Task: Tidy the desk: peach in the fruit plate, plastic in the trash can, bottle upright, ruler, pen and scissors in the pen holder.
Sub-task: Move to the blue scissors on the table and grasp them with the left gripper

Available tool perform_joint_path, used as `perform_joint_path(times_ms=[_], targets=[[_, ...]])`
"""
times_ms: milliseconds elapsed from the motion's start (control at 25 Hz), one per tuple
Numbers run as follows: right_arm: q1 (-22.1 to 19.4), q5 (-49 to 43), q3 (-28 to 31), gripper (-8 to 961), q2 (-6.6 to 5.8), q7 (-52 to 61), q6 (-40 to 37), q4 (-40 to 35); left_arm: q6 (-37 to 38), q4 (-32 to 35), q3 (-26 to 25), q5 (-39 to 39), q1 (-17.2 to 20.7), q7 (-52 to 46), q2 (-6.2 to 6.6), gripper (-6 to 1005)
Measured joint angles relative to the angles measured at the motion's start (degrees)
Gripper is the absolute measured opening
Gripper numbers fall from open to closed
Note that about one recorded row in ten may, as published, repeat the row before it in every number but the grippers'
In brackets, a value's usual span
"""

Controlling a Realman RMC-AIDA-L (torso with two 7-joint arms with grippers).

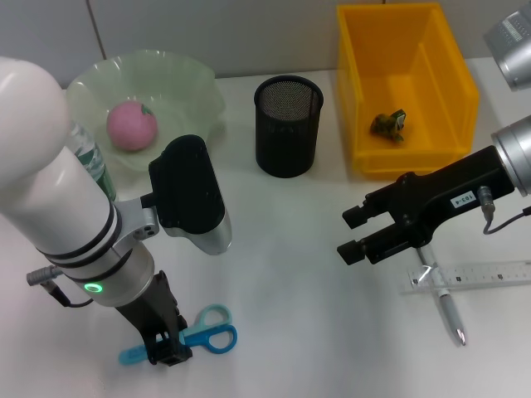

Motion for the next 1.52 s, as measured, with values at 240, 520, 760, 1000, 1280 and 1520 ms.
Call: perform_joint_path(times_ms=[240,520,760,1000,1280,1520], targets=[[-0.2,0.0,0.0,722,0.0,0.0,0.0,0.1,-0.3,0.0,0.0,0.1,0.0,0.0,0.0,367],[-0.1,0.0,0.0,722,0.0,0.0,-0.1,0.1,-0.5,0.0,0.2,0.3,0.0,0.2,0.0,360],[0.0,0.0,0.0,722,0.0,0.0,-0.1,0.1,-0.6,0.0,0.2,0.3,-0.1,0.5,0.0,359],[0.1,0.0,0.0,722,0.0,0.0,-0.1,0.1,-0.7,-0.1,0.3,0.3,-0.1,0.7,0.0,361],[0.1,0.0,0.0,722,0.0,0.0,-0.1,0.1,-1.4,-0.5,1.4,0.3,-0.2,0.7,0.04,356],[0.1,0.0,0.0,722,0.0,0.0,-0.1,0.1,-1.7,-0.6,1.5,0.4,-0.2,0.7,0.03,358]])
